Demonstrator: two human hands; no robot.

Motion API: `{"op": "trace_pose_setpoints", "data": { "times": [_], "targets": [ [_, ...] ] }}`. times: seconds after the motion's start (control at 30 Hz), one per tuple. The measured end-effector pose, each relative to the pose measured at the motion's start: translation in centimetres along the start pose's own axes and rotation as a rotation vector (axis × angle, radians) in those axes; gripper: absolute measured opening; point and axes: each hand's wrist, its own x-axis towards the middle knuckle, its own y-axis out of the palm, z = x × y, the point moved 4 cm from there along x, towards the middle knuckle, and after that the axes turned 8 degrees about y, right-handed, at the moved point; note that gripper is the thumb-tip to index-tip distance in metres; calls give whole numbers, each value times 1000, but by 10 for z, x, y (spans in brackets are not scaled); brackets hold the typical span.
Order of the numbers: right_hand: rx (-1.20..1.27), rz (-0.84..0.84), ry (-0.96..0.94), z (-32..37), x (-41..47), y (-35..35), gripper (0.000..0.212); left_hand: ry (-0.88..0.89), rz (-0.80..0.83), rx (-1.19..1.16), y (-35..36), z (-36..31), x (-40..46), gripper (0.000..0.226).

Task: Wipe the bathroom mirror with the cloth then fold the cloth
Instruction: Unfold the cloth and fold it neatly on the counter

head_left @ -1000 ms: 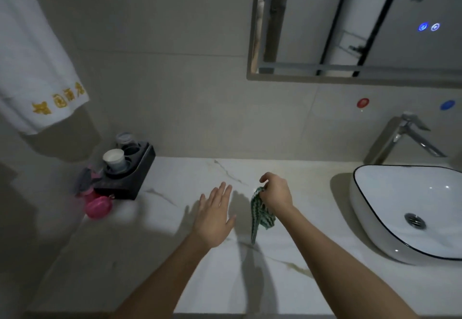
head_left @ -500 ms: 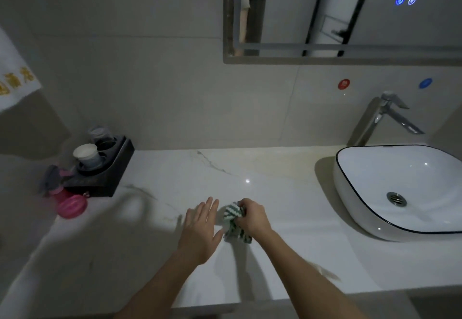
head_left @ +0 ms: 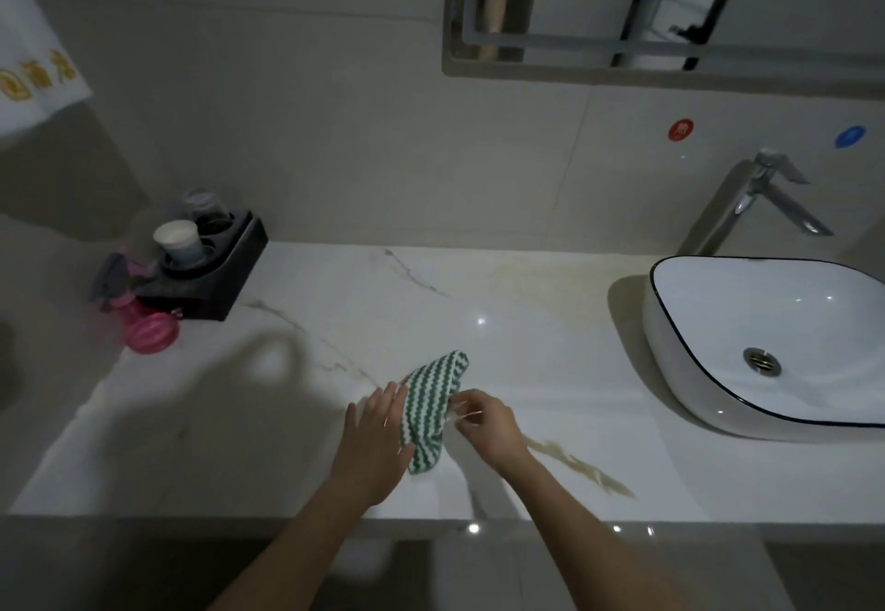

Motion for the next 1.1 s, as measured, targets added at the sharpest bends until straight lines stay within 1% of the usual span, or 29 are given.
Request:
{"op": "trace_pose_setpoints", "data": {
  "times": [0.13, 0.27, 0.33, 0.37, 0.4, 0.43, 0.5, 0.6, 0.7, 0.8, 0.93, 1.0, 1.1],
  "targets": [
    [-20, -67, 84, -21, 1, -11, 27, -17, 4, -24, 10, -7, -9, 101],
    [-34, -34, 140, -34, 5, -2, 30, -62, 22, -83, 26, -11, -14, 102],
    [-39, 3, 154, -36, 6, 10, 35, -68, 32, -69, 30, -13, -14, 99],
    [-39, 18, 161, -36, 7, 16, 38, -73, 52, -92, 29, -15, -15, 91],
    [-38, 26, 164, -36, 7, 23, 41, -92, 92, -105, 31, -17, -15, 78],
    [-39, 28, 166, -36, 8, 28, 42, -98, 98, -75, 33, -18, -15, 67],
    [-36, 22, 158, -34, 12, 37, 43, -83, 132, -31, 38, -16, -13, 58],
    [-8, 43, 136, -28, 17, 45, 42, -42, 168, -23, 39, -14, -15, 63],
    [22, 107, 168, -25, 19, 50, 41, -18, 110, 55, 48, -11, -14, 70],
    [39, 157, 200, -25, 21, 53, 48, 14, 113, 64, 56, -15, -12, 71],
    [20, 228, 196, -28, 26, 56, 58, -3, 126, 24, 60, -16, -9, 74],
    [-13, 237, 176, -28, 26, 55, 49, -16, 135, 24, 60, -18, -8, 74],
    [-93, 180, 107, -24, 29, 50, 31, -37, 127, 1, 60, -17, -7, 73]
  ]
}}
